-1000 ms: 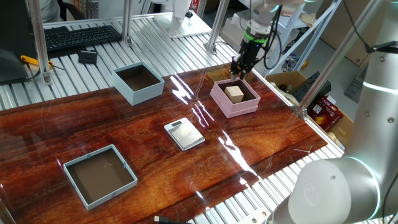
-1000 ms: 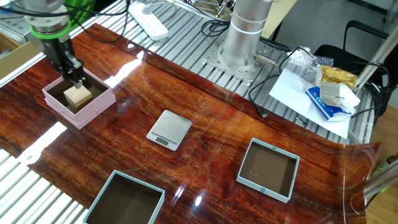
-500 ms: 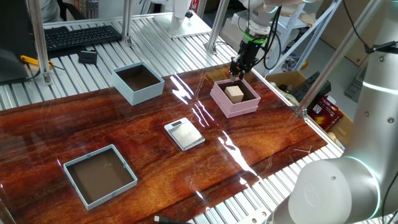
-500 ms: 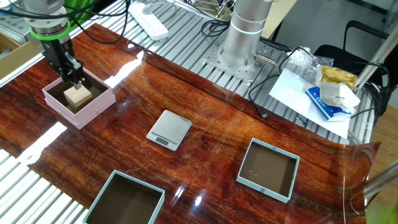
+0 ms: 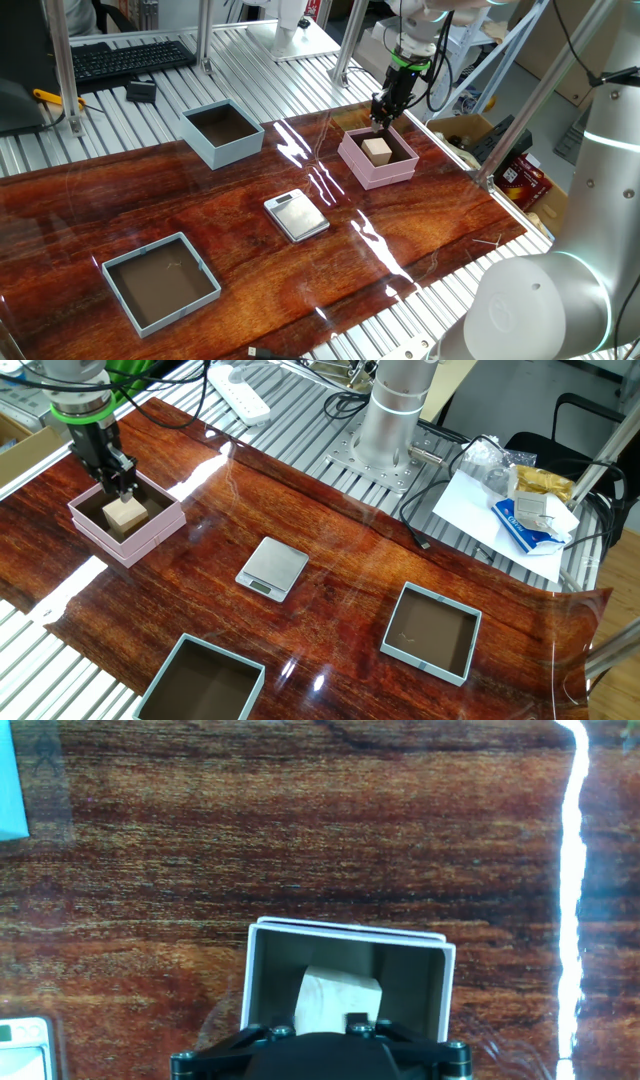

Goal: Move an object from one box to another

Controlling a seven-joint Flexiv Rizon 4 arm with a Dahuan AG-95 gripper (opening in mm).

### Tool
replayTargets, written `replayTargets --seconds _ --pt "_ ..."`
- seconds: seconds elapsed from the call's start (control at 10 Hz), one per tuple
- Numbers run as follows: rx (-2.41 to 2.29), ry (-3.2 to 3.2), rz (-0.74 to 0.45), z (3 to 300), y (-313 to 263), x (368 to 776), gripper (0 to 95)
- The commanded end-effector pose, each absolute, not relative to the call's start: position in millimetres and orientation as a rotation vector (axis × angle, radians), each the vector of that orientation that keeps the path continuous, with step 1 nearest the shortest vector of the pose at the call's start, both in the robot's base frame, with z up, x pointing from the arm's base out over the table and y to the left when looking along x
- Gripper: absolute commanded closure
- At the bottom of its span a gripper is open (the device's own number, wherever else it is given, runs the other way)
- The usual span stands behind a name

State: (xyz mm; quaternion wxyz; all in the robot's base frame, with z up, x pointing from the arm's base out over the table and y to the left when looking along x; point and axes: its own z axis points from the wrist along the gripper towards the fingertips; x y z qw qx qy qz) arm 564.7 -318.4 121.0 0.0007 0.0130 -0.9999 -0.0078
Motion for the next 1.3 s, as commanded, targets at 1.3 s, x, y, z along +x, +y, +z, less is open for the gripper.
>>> replayTargets --seconds 1.3 --pt "0.045 -3.093 -0.057 121.5 -317.6 563.5 95.0"
